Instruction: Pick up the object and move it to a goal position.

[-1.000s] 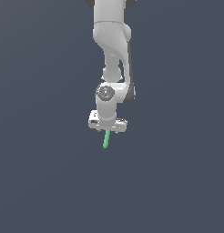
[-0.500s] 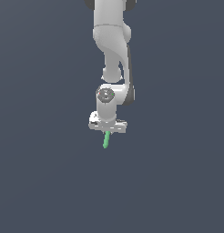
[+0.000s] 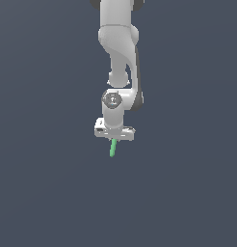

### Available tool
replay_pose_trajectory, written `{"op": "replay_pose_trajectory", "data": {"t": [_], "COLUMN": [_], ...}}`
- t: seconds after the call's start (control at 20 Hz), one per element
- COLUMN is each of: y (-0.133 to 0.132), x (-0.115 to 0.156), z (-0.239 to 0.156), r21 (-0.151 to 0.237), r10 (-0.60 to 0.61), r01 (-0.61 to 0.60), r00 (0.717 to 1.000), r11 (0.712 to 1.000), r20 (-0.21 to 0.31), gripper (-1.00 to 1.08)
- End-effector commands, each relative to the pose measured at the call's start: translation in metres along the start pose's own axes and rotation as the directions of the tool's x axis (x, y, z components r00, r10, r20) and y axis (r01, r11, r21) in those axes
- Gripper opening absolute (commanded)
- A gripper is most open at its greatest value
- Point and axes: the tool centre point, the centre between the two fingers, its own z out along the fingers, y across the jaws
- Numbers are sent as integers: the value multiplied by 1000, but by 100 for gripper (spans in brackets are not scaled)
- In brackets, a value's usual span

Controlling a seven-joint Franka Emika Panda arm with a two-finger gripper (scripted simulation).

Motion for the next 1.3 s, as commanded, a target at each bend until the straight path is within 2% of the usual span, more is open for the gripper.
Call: {"op": "replay_pose_trajectory", "data": {"t": [0.0, 0.5, 1.25], "y": [-4, -45, -156], "x": [-1, -16, -55], "z": [-5, -58, -203], "r21": [0, 0, -2], "r10": [-1, -1, -1], "r01": [1, 1, 1], "r00": [1000, 1000, 1000], "r11": [1000, 1000, 1000], "r20": [-1, -1, -2], "gripper": [-100, -100, -100]}}
